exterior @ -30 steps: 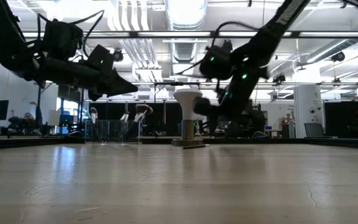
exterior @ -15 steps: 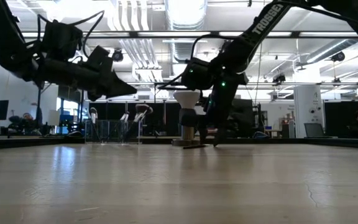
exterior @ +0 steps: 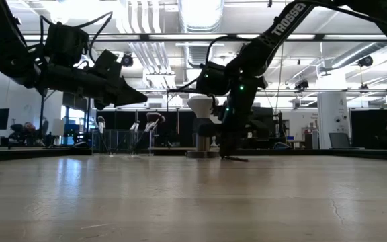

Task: Put items in baskets/containers
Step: Put the liner brush into the middle section of the transparent organizer

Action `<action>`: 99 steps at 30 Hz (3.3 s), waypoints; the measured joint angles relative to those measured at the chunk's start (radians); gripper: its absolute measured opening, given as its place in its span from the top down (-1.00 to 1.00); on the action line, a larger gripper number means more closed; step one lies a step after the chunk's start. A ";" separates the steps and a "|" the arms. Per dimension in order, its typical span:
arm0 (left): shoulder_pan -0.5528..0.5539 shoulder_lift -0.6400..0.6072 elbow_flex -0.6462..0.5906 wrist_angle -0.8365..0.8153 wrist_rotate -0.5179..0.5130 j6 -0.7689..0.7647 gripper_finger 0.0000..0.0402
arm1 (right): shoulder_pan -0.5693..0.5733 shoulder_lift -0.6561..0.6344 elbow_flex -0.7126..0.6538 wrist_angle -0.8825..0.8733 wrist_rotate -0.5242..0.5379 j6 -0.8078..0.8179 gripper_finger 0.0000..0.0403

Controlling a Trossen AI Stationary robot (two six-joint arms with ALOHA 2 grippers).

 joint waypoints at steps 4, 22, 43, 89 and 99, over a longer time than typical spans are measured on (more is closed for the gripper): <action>0.000 0.000 0.000 -0.001 0.000 -0.009 1.00 | 0.001 -0.005 -0.001 -0.020 -0.048 -0.033 0.84; 0.001 -0.002 -0.006 -0.003 0.104 -0.208 1.00 | 0.059 -0.102 -0.067 -0.045 -0.139 -0.263 0.94; -0.290 0.002 0.157 0.009 0.042 -0.277 0.44 | 0.118 -0.598 -0.775 1.231 -0.283 -0.418 0.94; -0.276 0.206 0.581 -0.080 0.148 -0.125 0.42 | 0.225 -0.562 -0.624 1.568 -0.385 -0.623 0.94; -0.276 0.224 0.602 -0.081 0.167 -0.115 0.54 | 0.225 -0.561 -0.624 1.588 -0.388 -0.624 0.94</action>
